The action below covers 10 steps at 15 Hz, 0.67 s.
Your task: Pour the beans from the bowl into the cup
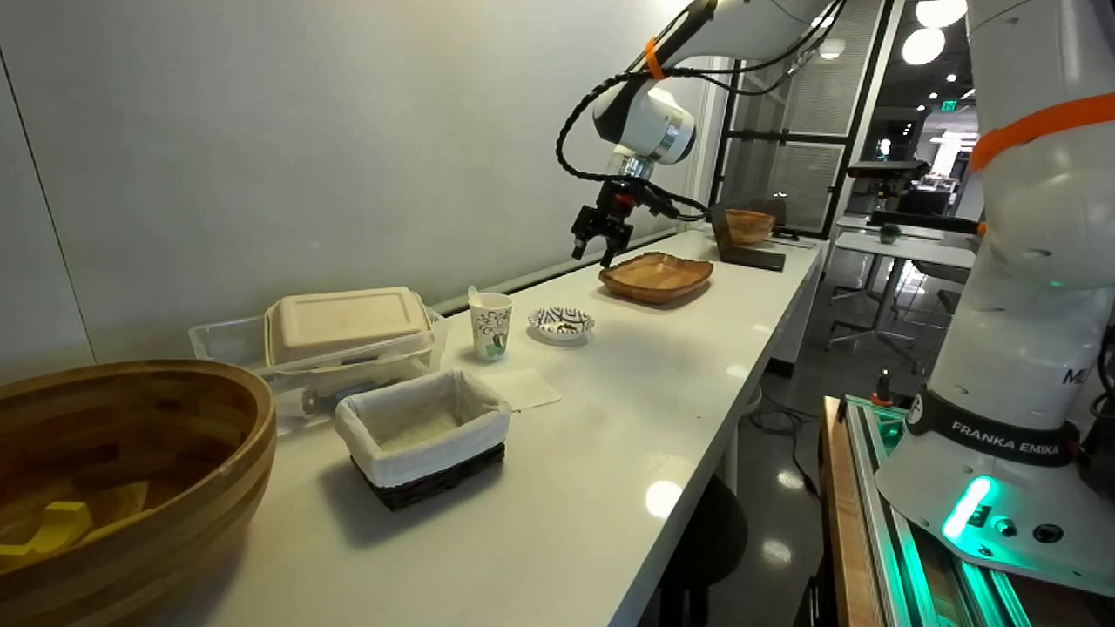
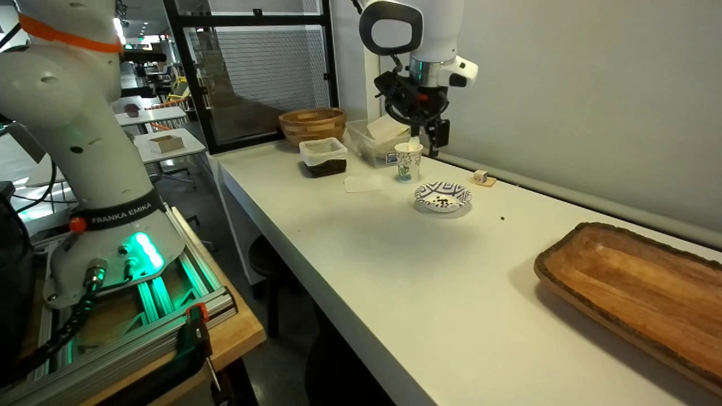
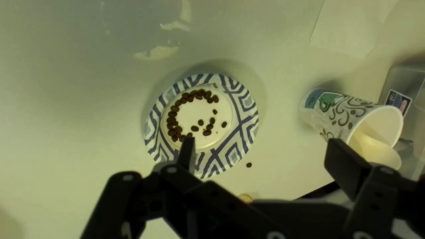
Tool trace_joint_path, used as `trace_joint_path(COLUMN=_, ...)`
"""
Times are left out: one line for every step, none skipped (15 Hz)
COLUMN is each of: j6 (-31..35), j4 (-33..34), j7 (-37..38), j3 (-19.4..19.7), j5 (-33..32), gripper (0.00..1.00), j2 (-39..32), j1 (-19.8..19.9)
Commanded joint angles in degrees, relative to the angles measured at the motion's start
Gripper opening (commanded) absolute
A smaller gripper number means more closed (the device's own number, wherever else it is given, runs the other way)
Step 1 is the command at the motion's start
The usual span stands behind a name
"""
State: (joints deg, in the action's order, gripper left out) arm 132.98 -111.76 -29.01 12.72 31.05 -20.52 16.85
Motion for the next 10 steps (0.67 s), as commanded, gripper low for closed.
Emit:
trace_joint_path(j6=0.3, j4=0.9, j7=0.7, j3=-2.7, j5=-1.1, gripper=1.00, j2=-0.8, j1=2.7)
trace_joint_path(j6=0.3, j4=1.4, j7=0.6, j3=-2.9, j5=-1.0, gripper=1.00, j2=-1.3, j1=2.8)
trace_joint_path(j6=0.3, j4=1.6, j7=0.6, j3=-2.9, j5=-0.9, gripper=1.00, j2=-1.4, j1=2.9)
trace_joint_path(j6=0.3, j4=1.7, j7=0.6, j3=-2.9, j5=-0.9, gripper=1.00, j2=-1.4, j1=2.9)
trace_joint_path(j6=1.0, j4=3.5, j7=-1.0, j3=-2.7, j5=-3.6, gripper=1.00, j2=-3.2, j1=2.9)
trace_joint_path(j6=1.1, j4=5.0, j7=-3.2, j3=-3.3, j5=-4.5, gripper=1.00, j2=-4.5, j1=3.7)
trace_joint_path(j6=0.9, j4=6.5, j7=-4.6, j3=-3.7, j5=-6.1, gripper=1.00, j2=-5.9, j1=4.3)
trace_joint_path(j6=0.4, j4=9.0, j7=-6.5, j3=-3.9, j5=-8.3, gripper=1.00, j2=-7.8, j1=4.9)
trace_joint_path(j6=1.0, j4=10.9, j7=-7.5, j3=-4.0, j5=-10.6, gripper=1.00, j2=-9.4, j1=5.2)
trace_joint_path(j6=0.8, j4=13.0, j7=-8.7, j3=-4.5, j5=-11.6, gripper=1.00, j2=-11.2, j1=6.0)
